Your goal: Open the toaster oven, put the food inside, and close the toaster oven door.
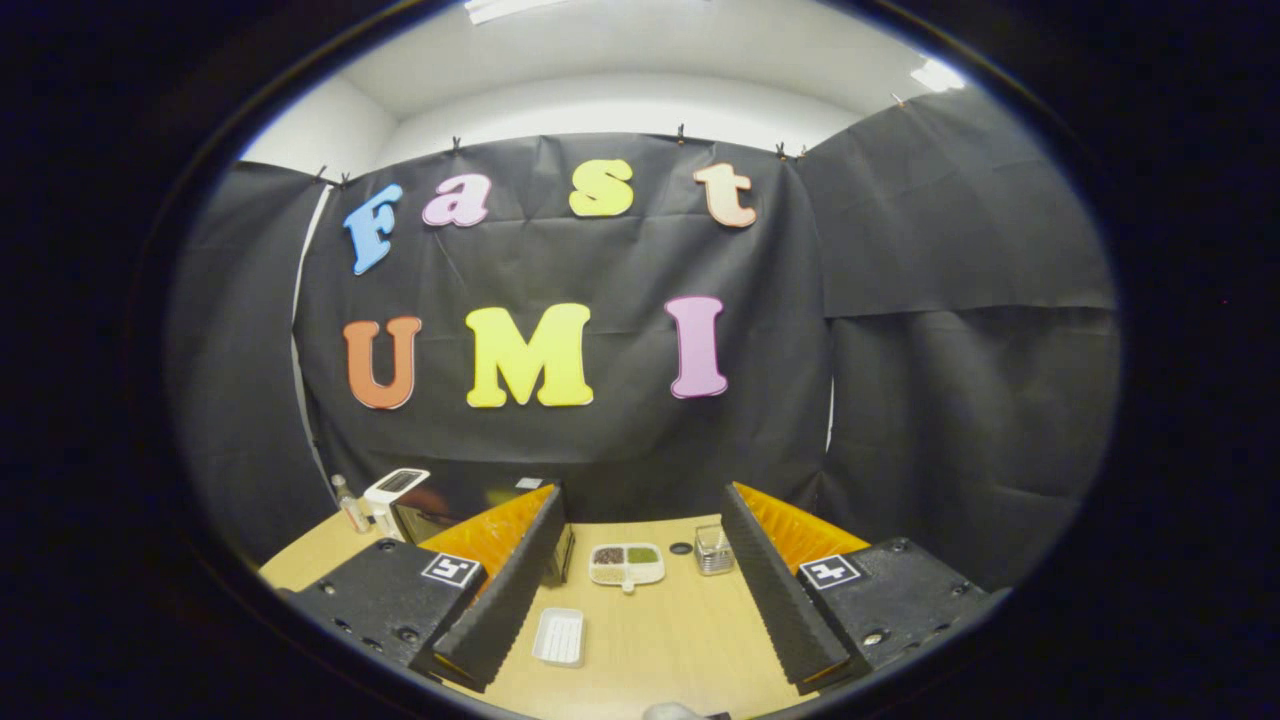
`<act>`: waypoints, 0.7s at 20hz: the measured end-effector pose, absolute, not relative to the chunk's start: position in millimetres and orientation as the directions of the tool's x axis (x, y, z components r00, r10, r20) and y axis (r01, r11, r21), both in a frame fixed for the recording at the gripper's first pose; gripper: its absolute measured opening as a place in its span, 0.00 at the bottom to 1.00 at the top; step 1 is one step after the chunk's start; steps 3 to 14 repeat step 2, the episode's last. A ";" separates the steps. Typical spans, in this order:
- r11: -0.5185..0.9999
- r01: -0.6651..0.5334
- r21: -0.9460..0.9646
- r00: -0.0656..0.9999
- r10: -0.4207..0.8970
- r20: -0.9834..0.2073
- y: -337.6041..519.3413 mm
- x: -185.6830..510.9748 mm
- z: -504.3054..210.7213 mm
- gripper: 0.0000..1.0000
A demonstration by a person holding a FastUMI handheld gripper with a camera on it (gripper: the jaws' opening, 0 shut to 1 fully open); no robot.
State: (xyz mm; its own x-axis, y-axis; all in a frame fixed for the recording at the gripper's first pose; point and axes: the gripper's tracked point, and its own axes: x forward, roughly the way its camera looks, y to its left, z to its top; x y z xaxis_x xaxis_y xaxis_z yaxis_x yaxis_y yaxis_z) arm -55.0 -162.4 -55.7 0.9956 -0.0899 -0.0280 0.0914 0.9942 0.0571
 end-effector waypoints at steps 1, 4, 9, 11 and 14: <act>0.994 0.099 0.050 0.995 -0.098 -0.029 -164.2 -53.8 -57.8 1.00; 0.993 0.104 0.047 0.994 -0.102 -0.032 -164.8 -53.6 -59.1 1.00; 0.993 0.104 0.047 0.994 -0.102 -0.032 -164.8 -53.6 -59.1 1.00; 0.993 0.104 0.047 0.994 -0.102 -0.032 -164.8 -53.6 -59.1 1.00; 0.993 0.104 0.047 0.994 -0.102 -0.032 -164.8 -53.6 -59.1 1.00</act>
